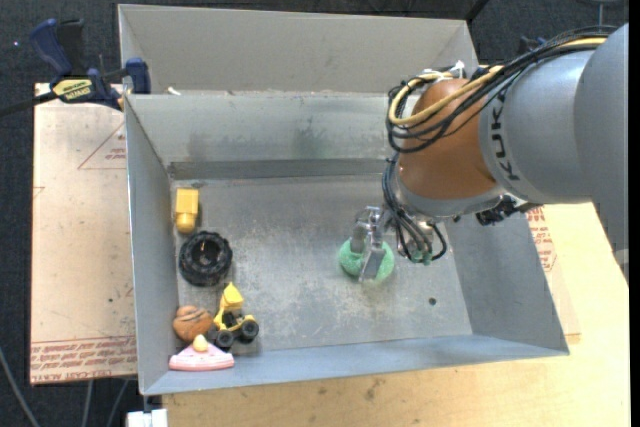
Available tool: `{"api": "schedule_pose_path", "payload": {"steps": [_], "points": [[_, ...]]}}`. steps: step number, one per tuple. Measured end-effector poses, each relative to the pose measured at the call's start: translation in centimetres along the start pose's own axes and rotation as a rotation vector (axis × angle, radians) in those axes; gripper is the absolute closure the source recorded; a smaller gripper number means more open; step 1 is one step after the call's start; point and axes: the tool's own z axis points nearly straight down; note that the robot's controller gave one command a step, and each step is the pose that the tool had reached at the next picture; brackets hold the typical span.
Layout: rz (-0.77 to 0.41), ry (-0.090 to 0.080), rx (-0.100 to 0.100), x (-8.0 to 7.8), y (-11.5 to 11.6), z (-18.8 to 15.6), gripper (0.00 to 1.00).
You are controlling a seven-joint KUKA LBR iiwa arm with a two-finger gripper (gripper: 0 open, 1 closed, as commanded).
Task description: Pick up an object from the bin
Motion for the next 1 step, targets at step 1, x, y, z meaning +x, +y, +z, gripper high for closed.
{"api": "schedule_pose_path", "payload": {"steps": [1], "points": [[0.000, 0.000, 0.000, 0.00, 0.00, 0.00, 1.00]]}}
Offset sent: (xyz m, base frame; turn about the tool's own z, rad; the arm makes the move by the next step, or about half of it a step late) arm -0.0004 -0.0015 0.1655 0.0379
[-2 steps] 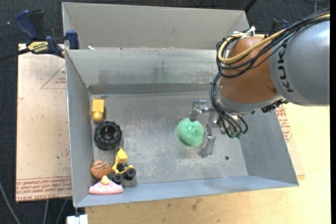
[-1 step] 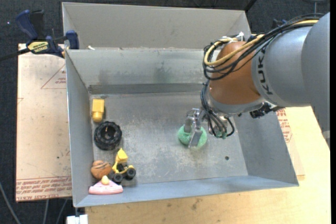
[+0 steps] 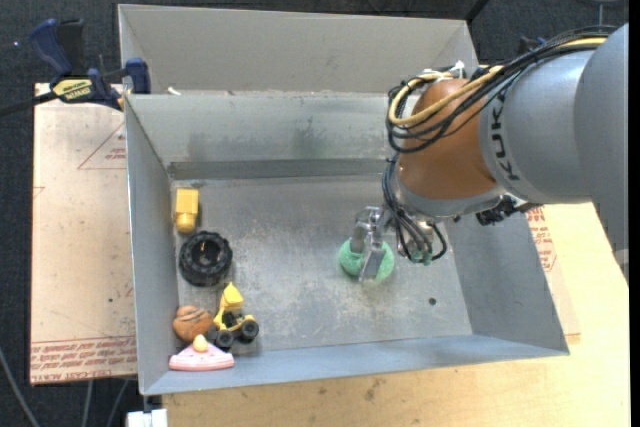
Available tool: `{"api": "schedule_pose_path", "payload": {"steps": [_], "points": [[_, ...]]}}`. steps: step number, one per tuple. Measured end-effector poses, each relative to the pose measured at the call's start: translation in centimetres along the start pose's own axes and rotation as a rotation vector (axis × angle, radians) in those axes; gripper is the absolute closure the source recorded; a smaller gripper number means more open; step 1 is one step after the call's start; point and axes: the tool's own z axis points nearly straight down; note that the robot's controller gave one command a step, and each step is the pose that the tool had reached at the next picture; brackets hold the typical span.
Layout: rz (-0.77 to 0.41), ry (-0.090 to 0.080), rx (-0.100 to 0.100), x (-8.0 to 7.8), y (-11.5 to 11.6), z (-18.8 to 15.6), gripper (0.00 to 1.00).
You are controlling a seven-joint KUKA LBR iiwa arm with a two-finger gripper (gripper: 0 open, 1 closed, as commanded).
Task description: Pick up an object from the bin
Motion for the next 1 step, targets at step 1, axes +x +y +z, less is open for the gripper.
{"api": "schedule_pose_path", "payload": {"steps": [1], "points": [[0.036, 0.000, 0.001, -0.14, -0.07, -16.57, 1.00]]}}
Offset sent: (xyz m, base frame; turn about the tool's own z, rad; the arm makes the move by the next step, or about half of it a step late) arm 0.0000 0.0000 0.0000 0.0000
